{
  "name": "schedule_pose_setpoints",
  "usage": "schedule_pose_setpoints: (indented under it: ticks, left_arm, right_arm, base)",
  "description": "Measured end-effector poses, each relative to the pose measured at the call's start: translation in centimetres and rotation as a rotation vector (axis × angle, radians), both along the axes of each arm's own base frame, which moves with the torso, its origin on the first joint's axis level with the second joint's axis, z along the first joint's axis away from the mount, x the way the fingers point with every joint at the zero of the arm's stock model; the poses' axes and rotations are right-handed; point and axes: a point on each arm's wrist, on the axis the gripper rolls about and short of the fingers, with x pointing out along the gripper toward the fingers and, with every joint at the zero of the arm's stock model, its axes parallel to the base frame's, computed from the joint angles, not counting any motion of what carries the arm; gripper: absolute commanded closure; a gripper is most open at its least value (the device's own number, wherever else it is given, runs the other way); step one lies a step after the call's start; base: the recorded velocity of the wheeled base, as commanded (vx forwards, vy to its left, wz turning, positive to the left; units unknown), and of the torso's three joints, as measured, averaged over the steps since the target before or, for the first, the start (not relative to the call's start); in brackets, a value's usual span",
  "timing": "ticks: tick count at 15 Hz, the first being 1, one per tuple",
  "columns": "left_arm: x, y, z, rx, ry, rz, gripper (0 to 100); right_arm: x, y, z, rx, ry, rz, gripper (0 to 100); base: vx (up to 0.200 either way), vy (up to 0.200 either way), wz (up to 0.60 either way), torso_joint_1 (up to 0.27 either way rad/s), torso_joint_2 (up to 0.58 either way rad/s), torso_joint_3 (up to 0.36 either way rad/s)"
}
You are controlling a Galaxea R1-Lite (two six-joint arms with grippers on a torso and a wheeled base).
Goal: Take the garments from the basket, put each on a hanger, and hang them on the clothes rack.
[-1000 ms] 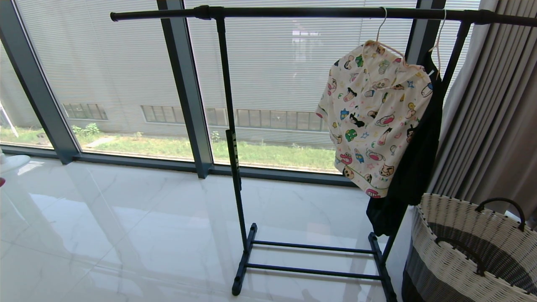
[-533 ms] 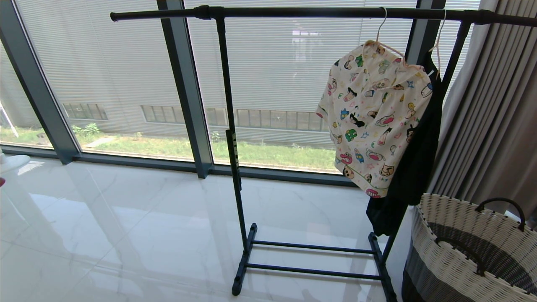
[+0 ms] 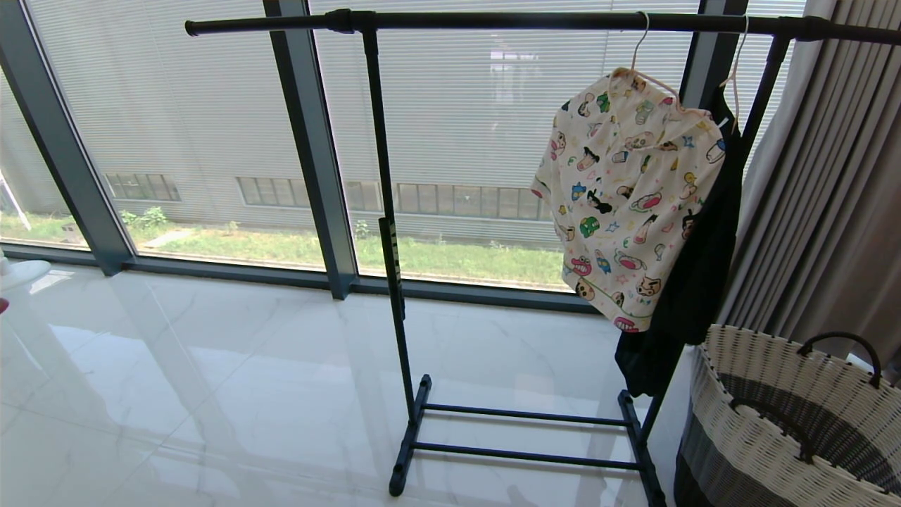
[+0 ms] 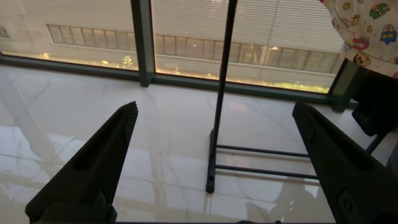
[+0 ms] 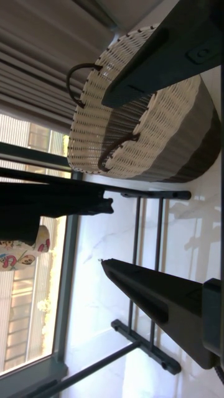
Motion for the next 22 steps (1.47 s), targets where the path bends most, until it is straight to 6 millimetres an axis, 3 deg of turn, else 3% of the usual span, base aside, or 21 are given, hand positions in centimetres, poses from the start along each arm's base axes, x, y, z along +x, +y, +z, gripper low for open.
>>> schedule_pose_setpoints:
  ticks: [22]
  left_arm:
    - [0.0,0.0,0.0,0.0,-0.001,0.0,0]
  right_arm:
    - [0.0,-0.03,-0.01,0.019,0.001,-0.013,0]
  base:
    - [0.0,0.0,0.0,0.0,0.0,0.0]
